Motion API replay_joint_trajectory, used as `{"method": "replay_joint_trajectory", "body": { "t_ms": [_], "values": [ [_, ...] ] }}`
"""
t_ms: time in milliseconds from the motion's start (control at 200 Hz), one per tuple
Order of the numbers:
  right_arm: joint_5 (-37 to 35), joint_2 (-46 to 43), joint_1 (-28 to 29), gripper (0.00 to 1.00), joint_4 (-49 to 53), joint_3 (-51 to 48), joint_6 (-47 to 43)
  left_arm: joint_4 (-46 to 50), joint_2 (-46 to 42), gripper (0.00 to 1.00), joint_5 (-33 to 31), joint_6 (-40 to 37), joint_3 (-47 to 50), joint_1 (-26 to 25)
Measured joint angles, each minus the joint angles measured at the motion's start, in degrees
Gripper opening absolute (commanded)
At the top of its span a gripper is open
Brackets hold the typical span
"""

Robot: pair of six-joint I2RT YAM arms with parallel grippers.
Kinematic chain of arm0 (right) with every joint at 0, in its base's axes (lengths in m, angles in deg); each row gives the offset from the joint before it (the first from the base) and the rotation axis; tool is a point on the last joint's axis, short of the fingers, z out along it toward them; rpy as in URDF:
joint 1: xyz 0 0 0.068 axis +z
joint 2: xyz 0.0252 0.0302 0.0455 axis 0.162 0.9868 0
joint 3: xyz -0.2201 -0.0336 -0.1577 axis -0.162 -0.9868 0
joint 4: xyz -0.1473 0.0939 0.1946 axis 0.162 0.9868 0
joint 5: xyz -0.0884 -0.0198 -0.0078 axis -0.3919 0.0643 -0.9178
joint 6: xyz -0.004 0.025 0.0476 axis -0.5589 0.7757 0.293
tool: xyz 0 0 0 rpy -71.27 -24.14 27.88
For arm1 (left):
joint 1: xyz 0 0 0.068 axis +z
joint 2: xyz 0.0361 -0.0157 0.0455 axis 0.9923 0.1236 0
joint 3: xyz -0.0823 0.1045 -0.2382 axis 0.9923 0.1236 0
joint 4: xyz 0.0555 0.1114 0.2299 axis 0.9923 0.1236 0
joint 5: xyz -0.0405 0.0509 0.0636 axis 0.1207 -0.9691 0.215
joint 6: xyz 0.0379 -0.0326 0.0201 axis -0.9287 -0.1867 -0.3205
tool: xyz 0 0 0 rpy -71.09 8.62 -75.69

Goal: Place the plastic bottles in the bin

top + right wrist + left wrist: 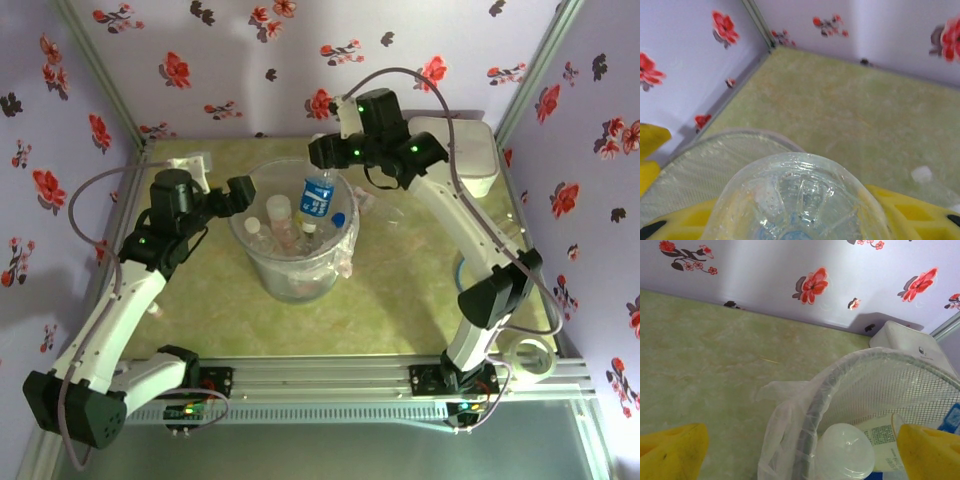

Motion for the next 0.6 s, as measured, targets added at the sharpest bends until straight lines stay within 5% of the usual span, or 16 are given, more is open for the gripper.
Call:
{"method": "replay_joint_trajectory", "body": {
  "t_ms": [190, 365, 600],
  "values": [
    [-1.1, -7.7, 2.3, 0.32, -19.9, -12.3, 0.0, -0.7, 0.1, 0.95, 0.0, 2.9, 1.4, 1.1],
    [-0.6, -5.4, 4.5, 0.3, -36.8, -14.8, -0.3, -1.7, 0.5, 0.9, 0.0, 5.7, 3.2, 1.1],
    [0.3, 1.2, 7.8, 0.32, -41.3, -15.0, -2.7, -5.4, -0.8, 0.8, 0.0, 9.3, 7.0, 1.5]
  ]
}}
